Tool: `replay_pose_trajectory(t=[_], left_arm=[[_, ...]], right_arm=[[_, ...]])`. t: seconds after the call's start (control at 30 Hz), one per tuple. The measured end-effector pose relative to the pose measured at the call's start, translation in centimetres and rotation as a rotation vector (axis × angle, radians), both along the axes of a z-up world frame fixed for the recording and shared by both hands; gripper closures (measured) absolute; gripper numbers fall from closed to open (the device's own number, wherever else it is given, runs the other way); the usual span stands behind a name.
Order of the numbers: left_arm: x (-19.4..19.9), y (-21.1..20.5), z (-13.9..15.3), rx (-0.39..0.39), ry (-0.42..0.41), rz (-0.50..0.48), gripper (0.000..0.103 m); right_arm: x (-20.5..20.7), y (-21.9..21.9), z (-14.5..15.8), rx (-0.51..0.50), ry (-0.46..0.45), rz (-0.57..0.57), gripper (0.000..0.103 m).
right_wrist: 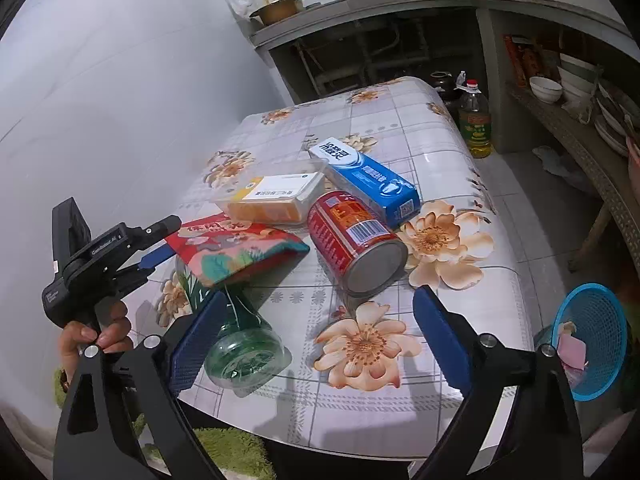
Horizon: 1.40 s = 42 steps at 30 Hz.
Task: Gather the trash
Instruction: 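Grasp the red snack bag with the left gripper and lift it, then grasp the red drink can with the right gripper while the left holds the snack bag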
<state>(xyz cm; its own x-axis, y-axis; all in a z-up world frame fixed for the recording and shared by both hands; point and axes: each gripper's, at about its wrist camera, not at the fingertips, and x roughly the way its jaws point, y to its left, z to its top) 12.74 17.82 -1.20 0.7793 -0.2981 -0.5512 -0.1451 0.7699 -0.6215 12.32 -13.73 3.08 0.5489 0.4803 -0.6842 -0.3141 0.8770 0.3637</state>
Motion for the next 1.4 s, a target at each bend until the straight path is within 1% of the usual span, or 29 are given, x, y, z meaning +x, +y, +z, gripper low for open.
replay_pose_trajectory(t=[0.07,0.1,0.17,0.2,0.27,0.37,0.53,0.67,0.83,0.93,1.03,1.13,1.23,1.33,1.4], left_arm=[[0.3,0.3,-0.2,-0.012,0.013,0.015,0.065],[0.4,0.4,-0.3,-0.016,0.021,0.023,0.067],[0.6,0.7,-0.4,-0.019,0.033,0.037,0.076],[0.7,0.8,-0.5,-0.018,0.041,0.047,0.078],[0.6,1.1,-0.7,-0.022,0.050,0.059,0.087],[0.5,1.6,-0.8,-0.029,0.049,0.069,0.092],[-0.4,2.0,-0.1,-0.042,0.020,0.073,0.099],[-1.4,2.3,0.8,-0.054,-0.018,0.059,0.101],[-3.3,2.9,2.4,-0.071,-0.104,0.037,0.103],[-4.4,3.3,3.2,-0.078,-0.159,0.027,0.103],[-5.2,3.5,3.8,-0.077,-0.189,0.015,0.103],[-5.6,3.4,4.3,-0.064,-0.205,-0.002,0.103],[-5.6,3.0,4.4,-0.055,-0.217,-0.018,0.103],[-5.4,2.6,4.1,-0.048,-0.219,-0.024,0.103],[-5.3,2.5,3.7,-0.048,-0.220,-0.022,0.103]], right_arm=[[0.1,-0.2,-0.1,-0.001,0.004,-0.006,0.015],[0.2,-0.3,-0.1,0.000,0.006,-0.007,0.016],[0.4,-0.4,-0.2,-0.001,0.008,-0.007,0.017],[0.5,-0.4,-0.3,-0.003,0.009,-0.008,0.017],[0.7,-0.5,-0.4,-0.005,0.012,-0.008,0.018],[1.2,-0.5,-0.6,0.001,0.022,-0.011,0.019],[1.9,-0.6,-0.9,0.000,0.029,-0.018,0.021],[2.8,-0.6,-1.4,-0.006,0.039,-0.024,0.021],[3.7,-0.2,-1.9,-0.030,0.030,-0.024,0.022],[4.6,0.2,-2.3,-0.067,0.007,-0.041,0.021],[5.6,0.6,-2.6,-0.112,-0.010,-0.039,0.021],[6.9,1.4,-2.2,-0.140,-0.031,0.012,0.021],[8.6,2.9,-2.0,-0.189,-0.012,0.104,0.021],[10.9,5.2,-2.1,-0.279,0.018,0.193,0.021],[11.8,6.1,-2.3,-0.335,0.034,0.214,0.021]])
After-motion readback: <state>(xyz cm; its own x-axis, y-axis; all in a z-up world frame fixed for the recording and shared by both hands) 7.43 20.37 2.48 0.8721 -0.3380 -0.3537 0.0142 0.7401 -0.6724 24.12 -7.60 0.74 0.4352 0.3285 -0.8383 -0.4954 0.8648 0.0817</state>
